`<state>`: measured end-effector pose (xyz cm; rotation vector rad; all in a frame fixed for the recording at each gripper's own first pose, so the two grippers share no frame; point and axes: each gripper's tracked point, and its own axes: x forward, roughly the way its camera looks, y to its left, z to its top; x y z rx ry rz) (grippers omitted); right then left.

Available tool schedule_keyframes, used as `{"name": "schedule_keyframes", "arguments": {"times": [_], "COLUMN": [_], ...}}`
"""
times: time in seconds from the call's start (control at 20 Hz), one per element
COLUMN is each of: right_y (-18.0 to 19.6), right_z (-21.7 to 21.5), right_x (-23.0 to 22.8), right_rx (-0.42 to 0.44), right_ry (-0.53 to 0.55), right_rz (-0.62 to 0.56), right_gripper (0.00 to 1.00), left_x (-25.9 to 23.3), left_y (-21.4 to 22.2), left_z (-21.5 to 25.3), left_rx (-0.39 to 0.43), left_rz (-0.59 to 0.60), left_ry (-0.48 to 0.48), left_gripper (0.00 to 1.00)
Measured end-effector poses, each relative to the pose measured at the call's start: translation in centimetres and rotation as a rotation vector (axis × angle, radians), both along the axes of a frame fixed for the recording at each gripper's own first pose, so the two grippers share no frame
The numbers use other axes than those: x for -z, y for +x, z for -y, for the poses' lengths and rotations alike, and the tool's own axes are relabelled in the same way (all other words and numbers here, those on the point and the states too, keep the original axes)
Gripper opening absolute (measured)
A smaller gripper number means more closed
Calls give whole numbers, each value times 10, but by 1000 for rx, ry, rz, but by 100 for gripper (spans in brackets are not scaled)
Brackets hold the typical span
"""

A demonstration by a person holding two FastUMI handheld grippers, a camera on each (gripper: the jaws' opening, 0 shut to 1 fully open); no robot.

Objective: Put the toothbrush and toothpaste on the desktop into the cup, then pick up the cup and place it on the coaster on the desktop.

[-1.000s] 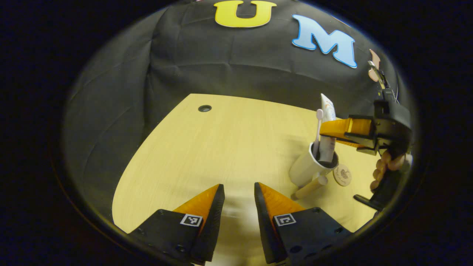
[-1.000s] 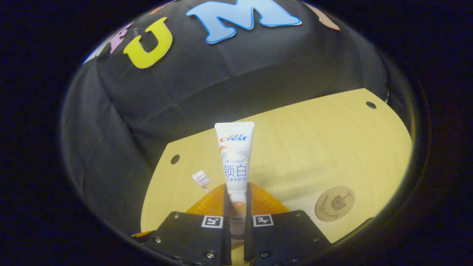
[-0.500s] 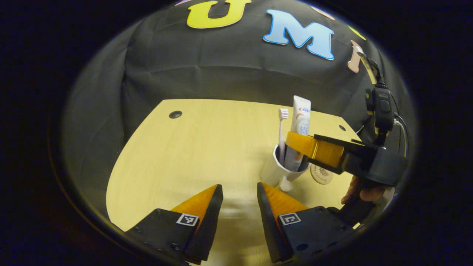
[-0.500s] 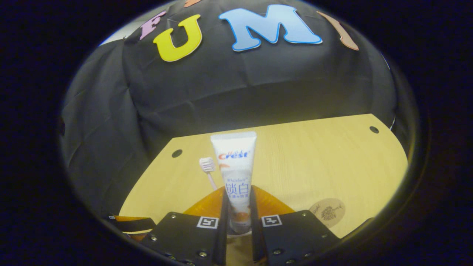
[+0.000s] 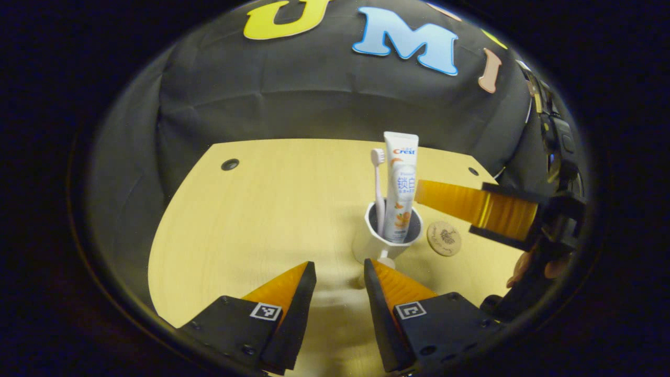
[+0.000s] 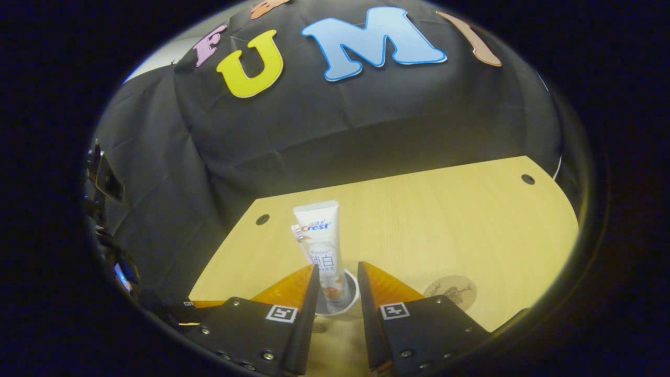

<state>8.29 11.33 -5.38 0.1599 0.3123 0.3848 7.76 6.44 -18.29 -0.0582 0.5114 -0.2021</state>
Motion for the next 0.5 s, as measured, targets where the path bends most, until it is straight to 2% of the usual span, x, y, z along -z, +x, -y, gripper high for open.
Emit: {"name": "schedule_keyframes", "arguments": {"times": [0.3,0.35,0.4,0.5], "right_y": [-20,-24,-28,-34], "right_z": [63,71,78,90], "right_x": [22,28,32,39], "right_rx": [85,98,110,135], "right_ry": [1,4,11,15], "right_rz": [-58,-75,-88,-103], "right_gripper": [43,42,42,42], "left_x": [-12,-9,-6,4], "left_y": [5,8,11,12], "left_z": [32,36,40,43], "left_rx": [109,128,149,181], "left_rz": [-12,-25,-41,-85], "left_ry": [13,18,28,59], "left_gripper": [64,69,60,65]}}
